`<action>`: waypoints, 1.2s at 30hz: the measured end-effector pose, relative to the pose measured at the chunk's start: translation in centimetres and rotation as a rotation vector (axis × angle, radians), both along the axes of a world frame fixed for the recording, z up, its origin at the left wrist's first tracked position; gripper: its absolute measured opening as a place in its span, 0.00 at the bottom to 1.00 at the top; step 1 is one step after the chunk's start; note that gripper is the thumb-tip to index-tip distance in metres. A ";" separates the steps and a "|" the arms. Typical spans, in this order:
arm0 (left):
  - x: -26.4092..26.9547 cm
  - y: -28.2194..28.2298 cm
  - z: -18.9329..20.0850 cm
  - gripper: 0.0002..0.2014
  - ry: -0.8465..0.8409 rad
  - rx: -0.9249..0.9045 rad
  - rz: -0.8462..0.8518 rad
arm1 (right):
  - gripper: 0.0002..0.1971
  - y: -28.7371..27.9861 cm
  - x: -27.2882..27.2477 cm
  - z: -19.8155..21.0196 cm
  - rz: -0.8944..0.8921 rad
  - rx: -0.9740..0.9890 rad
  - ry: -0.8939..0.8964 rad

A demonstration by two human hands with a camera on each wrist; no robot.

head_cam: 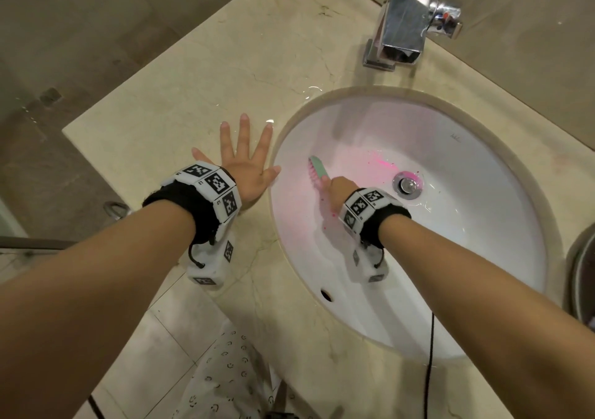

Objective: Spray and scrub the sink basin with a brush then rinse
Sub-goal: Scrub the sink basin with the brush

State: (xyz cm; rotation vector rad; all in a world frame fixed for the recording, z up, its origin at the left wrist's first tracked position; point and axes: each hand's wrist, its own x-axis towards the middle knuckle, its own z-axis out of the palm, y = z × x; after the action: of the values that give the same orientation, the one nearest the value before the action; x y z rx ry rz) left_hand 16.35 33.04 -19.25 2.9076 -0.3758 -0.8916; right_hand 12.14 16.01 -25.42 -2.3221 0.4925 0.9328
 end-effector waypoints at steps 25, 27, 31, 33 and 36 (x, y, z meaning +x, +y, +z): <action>0.1 -0.1 -0.2 0.32 0.005 0.017 0.004 | 0.13 1.0 1.3 -0.3 -0.338 0.244 -0.053; 0.2 -0.1 -0.1 0.32 0.007 0.019 0.005 | 0.17 1.2 2.4 -0.4 -0.465 0.314 -0.125; 0.2 -0.2 -0.1 0.33 0.014 0.022 0.006 | 0.24 3.6 3.6 -0.7 -0.537 0.462 -0.235; 0.2 -0.2 -0.1 0.33 0.012 0.020 0.006 | 0.24 4.5 2.8 -0.6 -0.452 0.488 -0.224; 0.2 -0.1 -0.1 0.33 0.009 0.018 0.000 | 0.26 3.9 1.9 -0.7 -0.364 0.454 -0.160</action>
State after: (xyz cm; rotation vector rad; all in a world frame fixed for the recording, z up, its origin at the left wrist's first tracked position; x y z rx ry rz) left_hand 16.53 32.90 -19.33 2.9193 -0.3684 -0.9122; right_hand 14.01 19.95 -26.14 -1.8012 0.5480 0.6022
